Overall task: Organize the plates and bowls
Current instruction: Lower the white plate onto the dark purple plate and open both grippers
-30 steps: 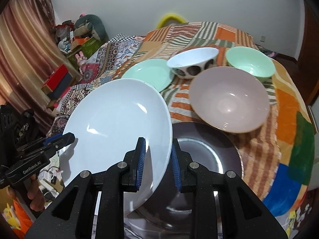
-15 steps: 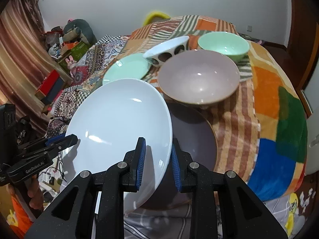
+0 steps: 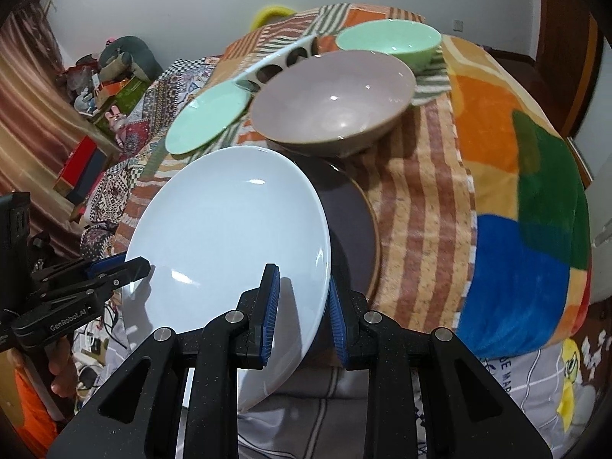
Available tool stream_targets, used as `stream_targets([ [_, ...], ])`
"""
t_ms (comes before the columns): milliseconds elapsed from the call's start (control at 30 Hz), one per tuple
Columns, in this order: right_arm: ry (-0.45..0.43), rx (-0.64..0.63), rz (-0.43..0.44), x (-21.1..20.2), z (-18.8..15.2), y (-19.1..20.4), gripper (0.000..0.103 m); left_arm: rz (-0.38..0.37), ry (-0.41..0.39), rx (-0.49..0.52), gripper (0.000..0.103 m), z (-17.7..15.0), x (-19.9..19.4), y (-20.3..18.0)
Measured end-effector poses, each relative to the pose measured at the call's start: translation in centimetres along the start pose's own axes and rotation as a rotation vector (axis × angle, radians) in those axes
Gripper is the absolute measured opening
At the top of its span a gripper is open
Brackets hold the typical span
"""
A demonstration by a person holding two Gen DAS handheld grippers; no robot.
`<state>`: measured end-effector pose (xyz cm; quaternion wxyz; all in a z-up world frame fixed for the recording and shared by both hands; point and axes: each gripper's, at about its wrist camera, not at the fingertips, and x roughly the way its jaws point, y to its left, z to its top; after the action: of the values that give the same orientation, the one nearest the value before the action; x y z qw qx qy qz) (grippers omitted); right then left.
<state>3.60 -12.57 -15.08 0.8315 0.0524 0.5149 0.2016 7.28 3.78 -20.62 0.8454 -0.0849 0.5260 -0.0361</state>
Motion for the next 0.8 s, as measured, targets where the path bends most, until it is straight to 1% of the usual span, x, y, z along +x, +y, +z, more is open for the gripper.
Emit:
stream_targets([
  [167,0.012,0.022,-0.008,0.0,-0.1,-1.0,0.023,-0.008,0.022,0.014,0.028,0.5,1.0,-0.8],
  [467,0.020,0.046,-0.001,0.1,-0.2,-2.0,0.023,0.009,0.046,0.022,0.028,1.3,2.4,-1.0],
  [600,0.013,0.044,-0.001,0.2,0.2,-2.0,0.023,0.008,0.059,0.007,0.028,1.6,2.9,-0.7],
  [800,0.004,0.045,-0.004,0.4,0.5,-1.8,0.025,0.015,0.057,0.006,0.028,2.2,3.6,-0.6],
])
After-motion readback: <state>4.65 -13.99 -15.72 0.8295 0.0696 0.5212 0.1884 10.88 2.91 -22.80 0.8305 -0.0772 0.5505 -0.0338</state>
